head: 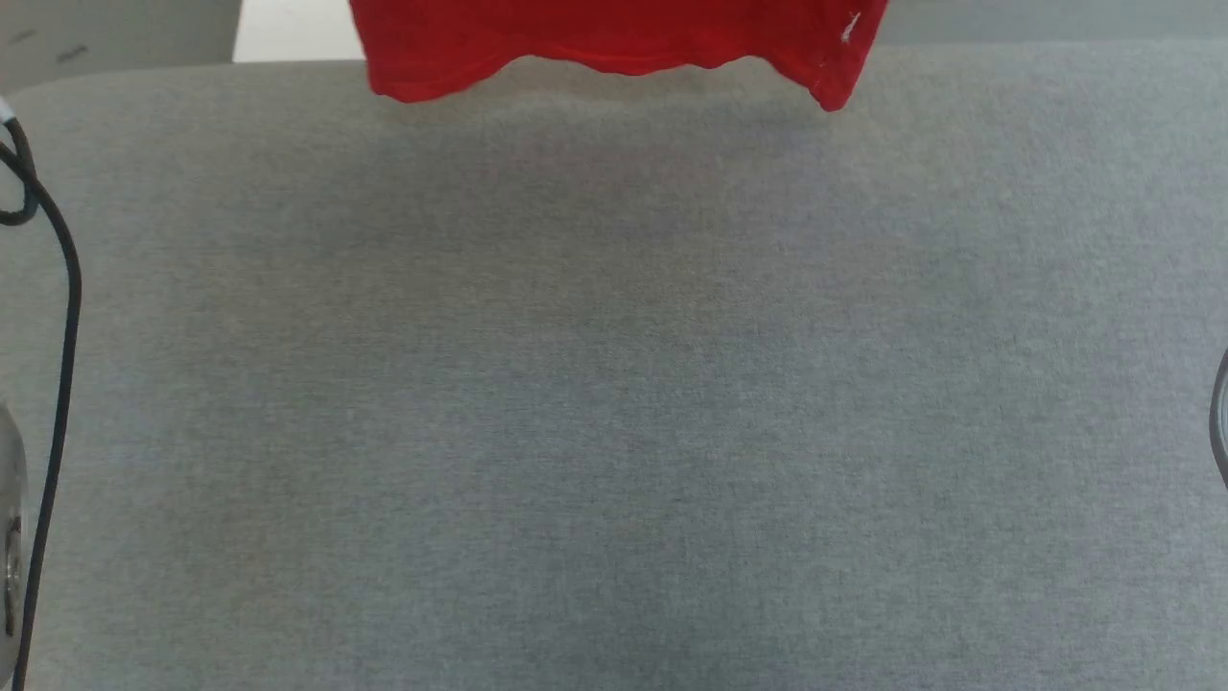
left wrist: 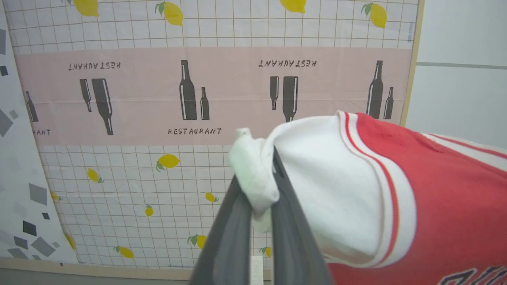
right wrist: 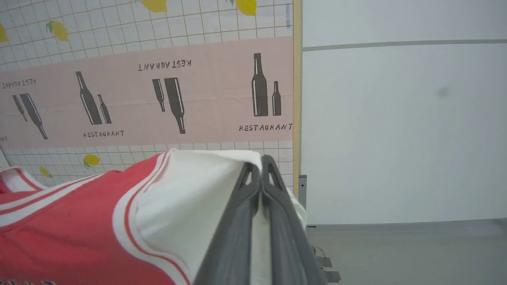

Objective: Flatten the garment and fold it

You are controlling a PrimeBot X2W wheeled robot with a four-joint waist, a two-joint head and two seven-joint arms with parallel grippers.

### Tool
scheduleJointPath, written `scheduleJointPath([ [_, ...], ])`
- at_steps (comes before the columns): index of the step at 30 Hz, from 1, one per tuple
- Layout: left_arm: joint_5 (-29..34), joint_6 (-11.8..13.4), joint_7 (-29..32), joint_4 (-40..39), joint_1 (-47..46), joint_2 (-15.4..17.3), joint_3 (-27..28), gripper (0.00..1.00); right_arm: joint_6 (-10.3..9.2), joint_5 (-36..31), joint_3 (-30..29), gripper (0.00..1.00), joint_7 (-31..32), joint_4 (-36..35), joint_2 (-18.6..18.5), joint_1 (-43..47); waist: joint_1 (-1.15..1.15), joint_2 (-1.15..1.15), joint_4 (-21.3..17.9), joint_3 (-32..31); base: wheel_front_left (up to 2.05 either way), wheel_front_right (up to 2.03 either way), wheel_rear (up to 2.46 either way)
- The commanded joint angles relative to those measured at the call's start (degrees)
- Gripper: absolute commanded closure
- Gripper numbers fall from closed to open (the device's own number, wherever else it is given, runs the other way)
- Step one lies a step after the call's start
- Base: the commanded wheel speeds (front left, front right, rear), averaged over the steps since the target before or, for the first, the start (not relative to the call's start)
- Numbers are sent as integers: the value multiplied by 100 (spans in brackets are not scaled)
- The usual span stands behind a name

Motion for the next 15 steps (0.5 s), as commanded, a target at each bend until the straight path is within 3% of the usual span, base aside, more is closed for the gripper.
scheduleJointPath([
  [1,3,-67,-90,106,-79,0,3,100,-6,30,-48,100,-104,66,1,-48,0,0,-98,142,0,0,0],
  [9,-231,-427,-487,422,504,93,42,100,-6,992,355,100,-372,-86,-203,611,0,0,-45,131,0,0,0],
  [15,-558,-483,-760,-102,1982,127,154,100,-6,2159,724,100,-178,-1252,-379,2379,0,0,98,-311,0,0,0],
])
